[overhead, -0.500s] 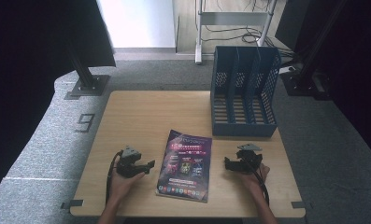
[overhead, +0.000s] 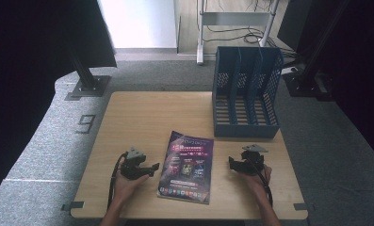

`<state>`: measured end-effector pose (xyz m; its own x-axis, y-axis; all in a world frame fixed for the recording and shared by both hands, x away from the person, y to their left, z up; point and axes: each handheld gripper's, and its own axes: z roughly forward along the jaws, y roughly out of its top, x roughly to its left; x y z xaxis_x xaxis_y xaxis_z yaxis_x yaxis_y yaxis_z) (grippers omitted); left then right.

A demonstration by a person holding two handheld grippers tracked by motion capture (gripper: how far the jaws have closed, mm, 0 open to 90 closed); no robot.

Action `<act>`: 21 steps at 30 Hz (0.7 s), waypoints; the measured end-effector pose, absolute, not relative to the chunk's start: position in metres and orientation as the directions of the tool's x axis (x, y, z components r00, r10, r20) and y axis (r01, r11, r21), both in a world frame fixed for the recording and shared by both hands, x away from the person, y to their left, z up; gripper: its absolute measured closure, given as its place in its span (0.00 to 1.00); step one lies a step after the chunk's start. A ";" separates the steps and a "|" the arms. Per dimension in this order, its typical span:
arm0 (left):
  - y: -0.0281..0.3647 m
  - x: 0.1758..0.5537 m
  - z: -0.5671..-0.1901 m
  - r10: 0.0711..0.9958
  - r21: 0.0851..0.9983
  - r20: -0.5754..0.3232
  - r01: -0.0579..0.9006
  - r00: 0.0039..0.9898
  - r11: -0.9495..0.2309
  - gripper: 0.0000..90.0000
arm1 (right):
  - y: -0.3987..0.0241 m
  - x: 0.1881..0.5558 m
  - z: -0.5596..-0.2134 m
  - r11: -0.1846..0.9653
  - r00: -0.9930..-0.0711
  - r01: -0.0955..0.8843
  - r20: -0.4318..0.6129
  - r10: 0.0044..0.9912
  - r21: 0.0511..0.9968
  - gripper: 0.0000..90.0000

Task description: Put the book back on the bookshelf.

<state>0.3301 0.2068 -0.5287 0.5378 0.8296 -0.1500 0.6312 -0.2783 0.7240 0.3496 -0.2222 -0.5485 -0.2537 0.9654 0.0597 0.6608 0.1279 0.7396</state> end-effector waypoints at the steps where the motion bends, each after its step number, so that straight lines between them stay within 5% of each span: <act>1: 0.206 0.330 -0.529 0.830 0.724 -0.148 0.631 0.537 -0.279 0.30 | -0.222 0.350 -0.549 0.127 -0.254 0.661 0.061 0.965 0.739 0.14; 21: 0.205 0.330 -0.528 0.828 0.723 -0.148 0.631 0.541 -0.283 0.30 | -0.217 0.348 -0.546 0.120 -0.269 0.647 0.078 0.960 0.753 0.17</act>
<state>0.3301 0.2053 -0.5283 0.5407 0.8281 -0.1478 0.6307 -0.2828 0.7227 0.3482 -0.2167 -0.5457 -0.2695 0.9598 0.0784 0.6473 0.1203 0.7527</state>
